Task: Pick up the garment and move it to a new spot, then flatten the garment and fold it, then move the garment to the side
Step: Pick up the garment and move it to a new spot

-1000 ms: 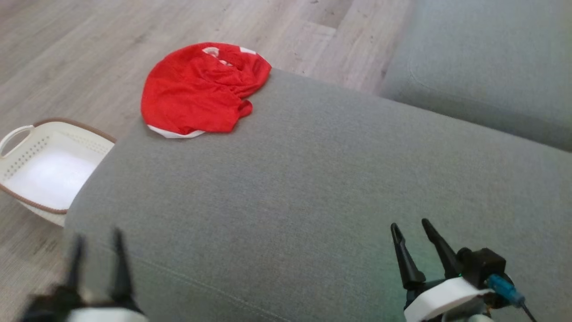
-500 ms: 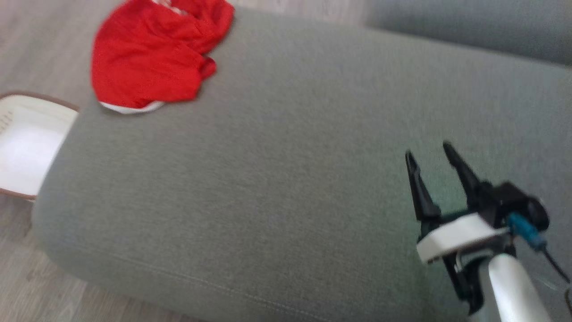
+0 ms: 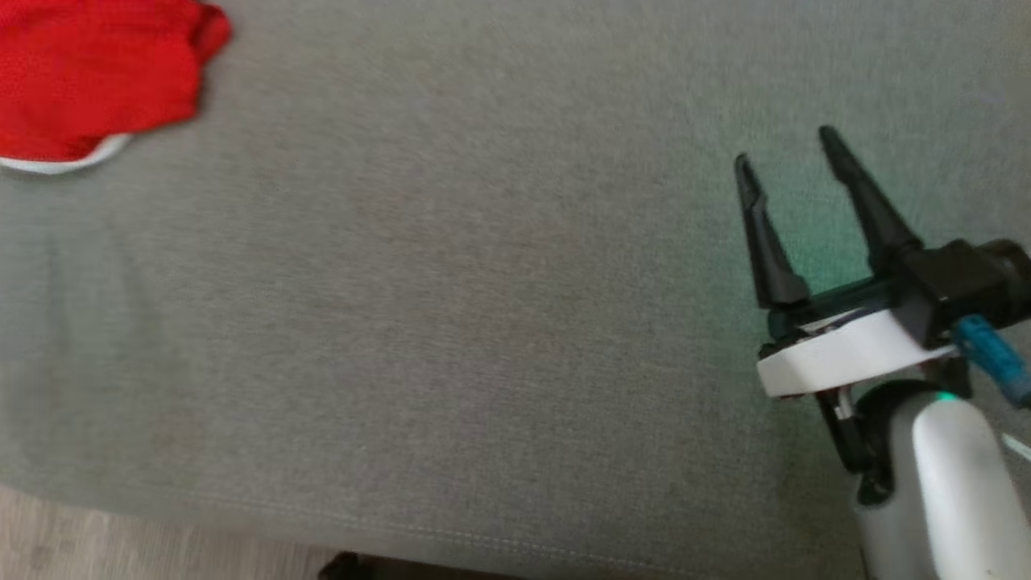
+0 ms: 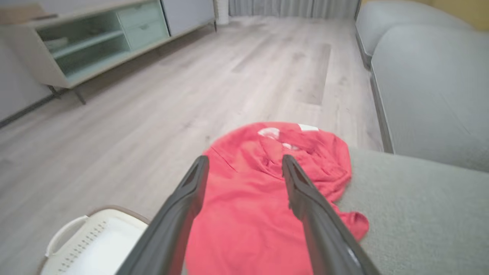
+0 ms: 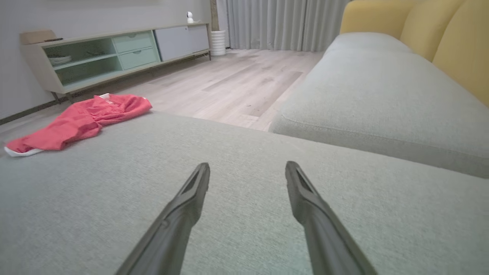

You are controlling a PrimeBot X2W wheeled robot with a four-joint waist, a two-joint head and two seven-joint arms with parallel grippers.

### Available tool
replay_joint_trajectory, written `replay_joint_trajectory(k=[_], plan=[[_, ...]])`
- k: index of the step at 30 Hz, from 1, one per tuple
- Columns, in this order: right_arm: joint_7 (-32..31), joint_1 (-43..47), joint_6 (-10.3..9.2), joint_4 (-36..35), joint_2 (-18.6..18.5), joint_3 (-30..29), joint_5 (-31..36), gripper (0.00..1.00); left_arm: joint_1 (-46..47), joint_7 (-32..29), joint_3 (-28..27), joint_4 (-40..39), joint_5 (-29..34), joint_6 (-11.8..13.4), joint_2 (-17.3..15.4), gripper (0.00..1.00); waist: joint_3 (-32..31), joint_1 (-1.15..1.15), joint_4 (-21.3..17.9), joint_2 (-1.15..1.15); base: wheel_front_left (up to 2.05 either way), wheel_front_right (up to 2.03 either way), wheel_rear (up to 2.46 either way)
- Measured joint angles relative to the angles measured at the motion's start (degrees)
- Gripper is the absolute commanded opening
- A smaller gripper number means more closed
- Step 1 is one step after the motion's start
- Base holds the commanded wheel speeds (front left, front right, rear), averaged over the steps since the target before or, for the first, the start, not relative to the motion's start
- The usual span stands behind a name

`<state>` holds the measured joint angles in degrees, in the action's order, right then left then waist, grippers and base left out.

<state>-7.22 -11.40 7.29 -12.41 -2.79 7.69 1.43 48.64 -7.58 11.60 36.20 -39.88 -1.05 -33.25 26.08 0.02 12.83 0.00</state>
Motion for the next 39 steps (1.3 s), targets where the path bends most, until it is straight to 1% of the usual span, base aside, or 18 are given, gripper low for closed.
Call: replay_joint_trajectory(k=[3, 6, 8, 11, 19, 20, 21, 22, 23, 24, 29, 33, 39], plan=[[-1.1, 0.0, -0.01, -2.7, 0.0, -0.8, 0.3, 1.0, 3.0, -1.3, 2.0, 4.3, -0.6, -2.7, 2.6, 1.0, 3.1, 0.0, -1.0, 0.0, 0.0, 0.0, 0.0], [-1.7, 0.1, -0.01, -4.9, 0.0, -1.2, 0.8, 1.0, 5.1, -4.2, 3.9, 8.3, -1.1, -4.3, 4.5, 1.0, 5.8, 0.0, -1.6, 0.0, 0.0, 0.0, 0.0], [-2.0, 0.1, -0.01, -5.8, 0.0, -1.5, 1.1, 1.0, 5.8, -5.8, 5.4, 10.9, -1.0, -4.6, 5.1, 1.0, 7.2, 0.0, -1.8, 0.0, 0.0, 0.0, 0.0], [-2.2, 0.1, -0.01, -6.5, 0.0, -2.0, 1.2, 1.0, 6.4, -7.7, 6.2, 14.4, -1.5, -5.1, 5.8, 1.0, 8.9, -0.01, -2.0, 0.0, 0.0, 0.0, 0.0], [-2.4, 0.1, -0.01, -7.2, 0.0, -2.3, 1.3, 1.0, 11.2, -8.5, 7.1, 20.3, -1.5, -6.0, 6.1, 1.0, 10.6, -0.02, -2.0, 0.0, 0.0, 0.0, 0.0], [-2.4, 0.1, -0.01, -7.2, 0.0, -2.4, 1.3, 1.0, 11.4, -8.5, 7.1, 20.8, -1.7, -6.0, 6.2, 0.8, 10.7, -0.02, -2.0, 0.0, 0.0, 0.0, 0.0], [-2.4, 0.0, 0.0, -7.2, 0.0, -2.4, 1.3, 1.0, 11.7, -8.5, 7.1, 21.2, -2.1, -6.0, 6.3, 0.49, 10.7, -0.02, -2.0, 0.0, 0.0, 0.0, 0.0], [-2.4, 0.0, 0.0, -7.2, 0.0, -2.4, 1.3, 1.0, 12.1, -8.5, 7.2, 21.7, -2.1, -6.1, 6.5, 0.31, 10.8, -0.02, -1.9, 0.0, 0.0, 0.0, 0.0], [-2.4, 0.0, -0.01, -7.3, 0.0, -2.4, 1.3, 1.0, 12.4, -8.5, 7.2, 22.3, -2.1, -6.1, 6.6, 0.05, 10.8, -0.02, -1.9, 0.0, 0.0, 0.0, 0.0], [-2.4, 0.0, -0.01, -7.3, 0.0, -2.4, 1.3, 1.0, 12.4, -8.5, 7.2, 22.3, -2.1, -6.1, 6.6, 0.0, 10.8, -0.02, -1.9, 0.0, 0.0, 0.0, 0.0], [-2.2, -0.2, -0.01, -6.9, 0.0, -2.7, 1.2, 1.0, 12.6, -6.2, 7.8, 24.4, -2.2, -6.5, 6.9, 0.0, 10.0, -0.02, -1.8, 0.0, 0.0, 0.0, 0.0], [-0.9, -1.2, -0.01, -5.1, 0.0, -2.7, 0.5, 1.0, 12.5, -3.9, 9.1, 25.8, -1.7, -6.5, 6.3, 0.0, 8.3, -0.01, -2.0, 0.0, 0.0, 0.0, 0.0], [2.3, -1.1, -0.01, -0.9, 0.0, -2.9, -2.5, 1.0, 13.3, 0.5, 11.2, 25.0, 1.3, -6.5, 2.4, 0.0, 3.7, -0.02, -3.2, 0.0, 0.0, 0.0, 0.0]])
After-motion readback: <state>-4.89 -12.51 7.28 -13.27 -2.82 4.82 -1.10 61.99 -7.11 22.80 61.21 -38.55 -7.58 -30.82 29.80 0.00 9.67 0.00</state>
